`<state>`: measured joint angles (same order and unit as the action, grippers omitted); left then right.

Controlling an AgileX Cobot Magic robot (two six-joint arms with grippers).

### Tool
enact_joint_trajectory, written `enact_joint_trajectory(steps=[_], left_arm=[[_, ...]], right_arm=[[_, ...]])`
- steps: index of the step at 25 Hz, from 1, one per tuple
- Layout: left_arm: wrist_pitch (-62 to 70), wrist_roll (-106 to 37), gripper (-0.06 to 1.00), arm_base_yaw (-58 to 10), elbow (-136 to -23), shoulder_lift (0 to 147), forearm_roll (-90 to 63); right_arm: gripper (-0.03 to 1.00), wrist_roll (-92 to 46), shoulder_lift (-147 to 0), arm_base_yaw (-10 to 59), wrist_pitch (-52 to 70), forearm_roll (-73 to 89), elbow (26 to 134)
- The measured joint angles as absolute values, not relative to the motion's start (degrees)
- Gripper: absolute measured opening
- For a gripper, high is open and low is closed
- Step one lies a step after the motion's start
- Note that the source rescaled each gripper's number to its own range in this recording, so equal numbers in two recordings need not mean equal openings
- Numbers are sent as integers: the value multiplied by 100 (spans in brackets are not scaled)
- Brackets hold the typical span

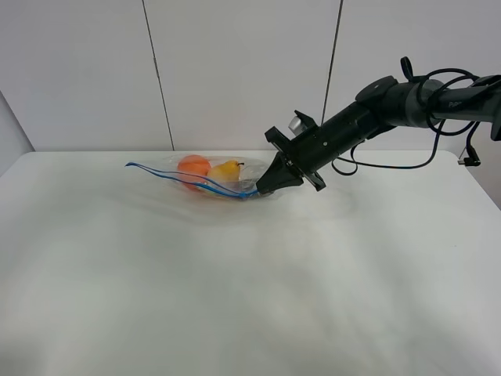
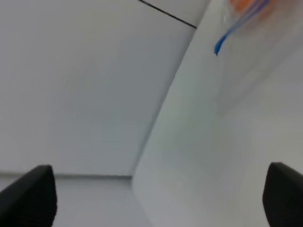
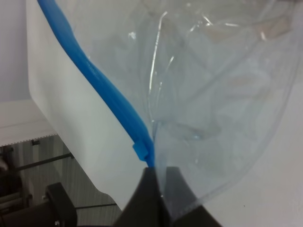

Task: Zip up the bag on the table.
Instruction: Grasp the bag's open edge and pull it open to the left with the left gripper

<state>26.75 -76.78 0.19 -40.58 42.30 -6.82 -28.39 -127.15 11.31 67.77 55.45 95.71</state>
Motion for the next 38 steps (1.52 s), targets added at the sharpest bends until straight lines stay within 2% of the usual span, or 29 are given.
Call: enact_joint_trajectory(steps=[6, 15, 21, 30, 38], left_arm=[[1903, -8764, 100, -342, -4058, 5220, -1791], [681, -9135, 100, -2284, -4058, 6639, -2625], [-624, -9146, 100, -3165, -4058, 7740, -2644], [-2497, -9054, 100, -3654, -4063, 9192, -2462], [-3704, -7478, 100, -3731, -4068, 10093, -883]], right_arm=[[0, -2839, -12715, 1131, 6761, 5545, 9571], [0, -2839, -12715, 1131, 6734, 5545, 9571], [0, -2834, -12715, 1131, 6734, 5545, 9571], [0, -2815, -12715, 1131, 6734, 5545, 9571], [0, -2815, -12715, 1131, 6734, 5540, 9571]])
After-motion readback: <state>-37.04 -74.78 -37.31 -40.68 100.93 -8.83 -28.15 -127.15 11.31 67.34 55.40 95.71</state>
